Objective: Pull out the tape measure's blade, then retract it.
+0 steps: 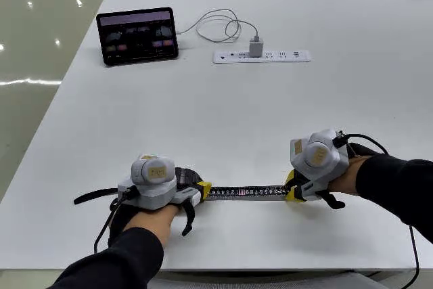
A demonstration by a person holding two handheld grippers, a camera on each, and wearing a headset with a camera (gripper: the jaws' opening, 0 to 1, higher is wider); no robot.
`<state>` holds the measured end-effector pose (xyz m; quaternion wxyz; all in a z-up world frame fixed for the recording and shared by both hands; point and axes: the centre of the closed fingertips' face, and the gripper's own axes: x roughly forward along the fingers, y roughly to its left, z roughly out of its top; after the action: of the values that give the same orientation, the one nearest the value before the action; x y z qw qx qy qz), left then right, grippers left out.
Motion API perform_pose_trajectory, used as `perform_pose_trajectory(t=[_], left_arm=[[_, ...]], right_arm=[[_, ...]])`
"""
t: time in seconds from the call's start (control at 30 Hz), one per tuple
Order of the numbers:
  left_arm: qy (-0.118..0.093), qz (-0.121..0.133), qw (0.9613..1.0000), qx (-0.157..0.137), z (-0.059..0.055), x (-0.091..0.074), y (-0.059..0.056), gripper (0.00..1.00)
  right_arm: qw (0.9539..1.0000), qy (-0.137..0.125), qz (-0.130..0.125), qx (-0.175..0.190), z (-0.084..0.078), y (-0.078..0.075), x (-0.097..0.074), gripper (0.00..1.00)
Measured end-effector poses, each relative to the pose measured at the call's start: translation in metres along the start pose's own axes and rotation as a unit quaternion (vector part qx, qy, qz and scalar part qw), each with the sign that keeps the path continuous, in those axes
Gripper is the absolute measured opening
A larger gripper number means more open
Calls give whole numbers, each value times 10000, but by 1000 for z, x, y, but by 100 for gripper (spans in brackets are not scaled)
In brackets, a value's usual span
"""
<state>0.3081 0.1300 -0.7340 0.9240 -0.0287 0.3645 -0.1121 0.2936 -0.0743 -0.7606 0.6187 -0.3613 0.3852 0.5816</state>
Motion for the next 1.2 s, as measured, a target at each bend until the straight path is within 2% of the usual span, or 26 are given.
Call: perform_pose_trajectory(t=[1.2], left_arm=[[21,-30,10000,-51,0,0,0,62]], right_arm=[[9999,-82,-72,-115,16,1,9,10]])
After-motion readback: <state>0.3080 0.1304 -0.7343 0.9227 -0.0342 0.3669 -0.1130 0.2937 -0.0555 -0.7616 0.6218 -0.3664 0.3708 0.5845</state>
